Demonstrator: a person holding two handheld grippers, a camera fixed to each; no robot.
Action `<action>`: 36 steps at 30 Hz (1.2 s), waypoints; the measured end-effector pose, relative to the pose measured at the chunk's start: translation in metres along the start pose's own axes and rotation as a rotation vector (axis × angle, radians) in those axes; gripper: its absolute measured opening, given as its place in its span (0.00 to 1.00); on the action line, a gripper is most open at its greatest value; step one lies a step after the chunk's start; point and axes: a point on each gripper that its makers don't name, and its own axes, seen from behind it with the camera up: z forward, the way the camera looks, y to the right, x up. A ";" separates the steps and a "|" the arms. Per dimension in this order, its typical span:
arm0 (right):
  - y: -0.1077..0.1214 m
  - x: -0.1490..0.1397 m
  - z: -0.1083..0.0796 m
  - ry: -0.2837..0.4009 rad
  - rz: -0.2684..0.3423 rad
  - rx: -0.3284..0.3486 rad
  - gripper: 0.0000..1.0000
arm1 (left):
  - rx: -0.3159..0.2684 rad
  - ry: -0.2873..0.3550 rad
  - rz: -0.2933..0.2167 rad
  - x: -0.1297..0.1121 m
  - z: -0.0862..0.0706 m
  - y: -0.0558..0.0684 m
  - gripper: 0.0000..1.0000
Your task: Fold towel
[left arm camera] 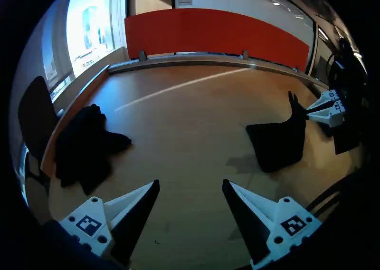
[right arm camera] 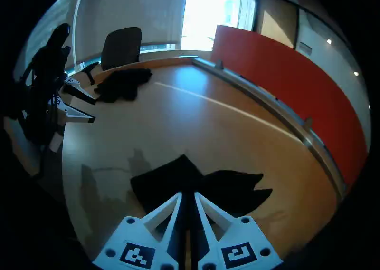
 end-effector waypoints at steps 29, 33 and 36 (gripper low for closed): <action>-0.047 -0.001 0.044 -0.039 0.036 0.123 0.32 | 0.026 -0.011 -0.022 -0.009 -0.003 -0.020 0.98; -0.049 -0.004 0.043 -0.043 0.044 0.129 0.64 | 0.026 -0.013 -0.019 -0.010 -0.002 -0.020 0.98; -0.048 -0.007 0.041 -0.047 0.050 0.128 0.66 | 0.025 -0.016 -0.018 -0.011 -0.002 -0.020 0.98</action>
